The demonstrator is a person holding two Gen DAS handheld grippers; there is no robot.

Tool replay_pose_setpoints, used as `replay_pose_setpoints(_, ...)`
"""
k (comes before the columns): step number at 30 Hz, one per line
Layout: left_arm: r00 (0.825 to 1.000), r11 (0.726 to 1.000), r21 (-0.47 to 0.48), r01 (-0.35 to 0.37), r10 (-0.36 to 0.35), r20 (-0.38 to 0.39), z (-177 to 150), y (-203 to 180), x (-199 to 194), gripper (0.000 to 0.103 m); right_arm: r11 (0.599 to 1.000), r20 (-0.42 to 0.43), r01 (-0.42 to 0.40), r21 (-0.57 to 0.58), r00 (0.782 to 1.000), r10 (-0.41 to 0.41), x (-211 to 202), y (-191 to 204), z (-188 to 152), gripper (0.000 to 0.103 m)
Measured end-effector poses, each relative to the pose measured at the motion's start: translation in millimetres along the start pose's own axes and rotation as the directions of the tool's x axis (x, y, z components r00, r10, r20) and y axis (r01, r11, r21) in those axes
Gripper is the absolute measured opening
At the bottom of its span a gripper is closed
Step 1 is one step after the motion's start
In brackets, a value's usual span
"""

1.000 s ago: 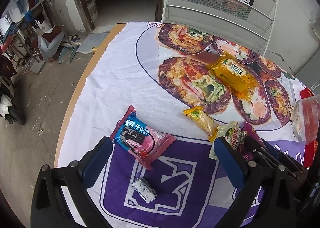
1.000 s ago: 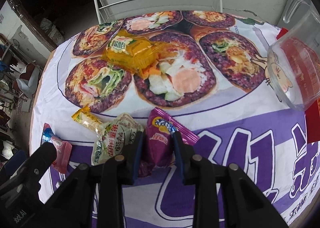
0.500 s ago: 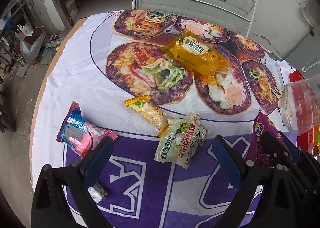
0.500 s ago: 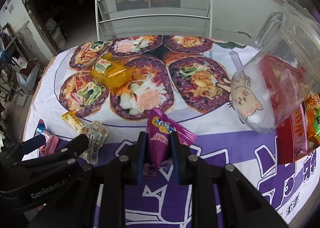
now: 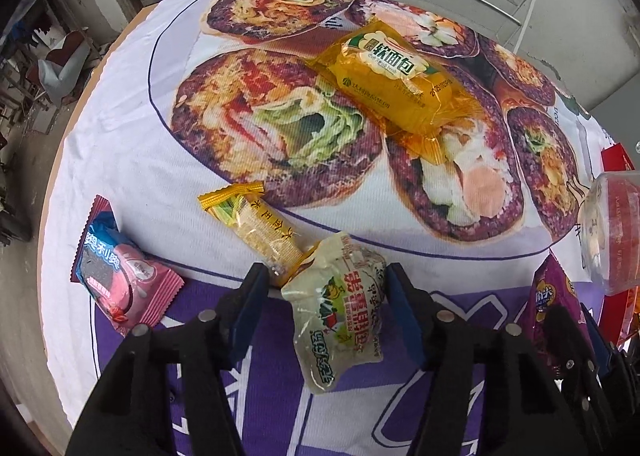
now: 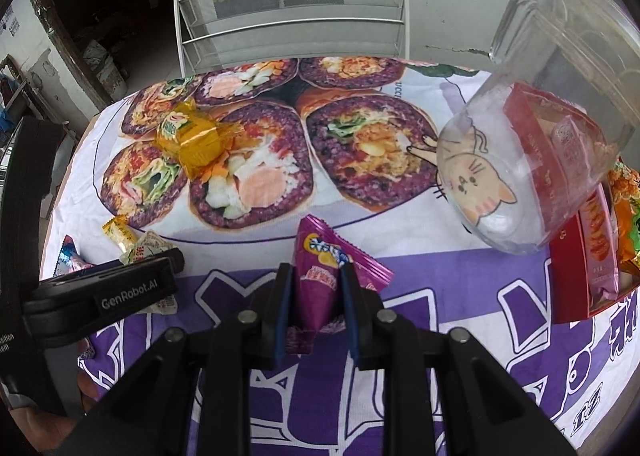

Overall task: Organize snacks
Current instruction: 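Grasp the white-green snack packet with the left tool while the right tool grasps the purple chip bag, then carry both packets over the red tray and open both tools to drop them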

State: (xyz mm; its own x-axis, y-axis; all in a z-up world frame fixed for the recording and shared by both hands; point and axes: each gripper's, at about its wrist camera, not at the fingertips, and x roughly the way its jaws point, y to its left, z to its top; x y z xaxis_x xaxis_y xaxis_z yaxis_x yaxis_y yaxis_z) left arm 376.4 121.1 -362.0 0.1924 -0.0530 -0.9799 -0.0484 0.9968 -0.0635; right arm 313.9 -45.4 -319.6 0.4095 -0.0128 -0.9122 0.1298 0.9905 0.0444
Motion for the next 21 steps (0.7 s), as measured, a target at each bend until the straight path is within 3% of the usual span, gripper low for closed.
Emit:
replay_pose_setpoints(6,1.0,1.0,0.001,0.013,-0.013,-0.003,0,-2,-6,0.038,1.0,-0.012,0.005,-0.003,1.0,-0.005,-4,-2,3,0.023)
replay_pose_setpoints(14,0.997,0.997,0.064,0.042,-0.045,0.055,-11,-10,-62,0.038,1.0,0.008,0.009,0.008,1.0,-0.009,-40,-5,7,0.023)
replay_pose_setpoints(21,0.994,0.992,0.124,0.037,-0.049,0.092,-38,-43,-103,0.038,1.0,0.032,0.01,0.026,0.999,-0.011,-85,-35,-7,0.023)
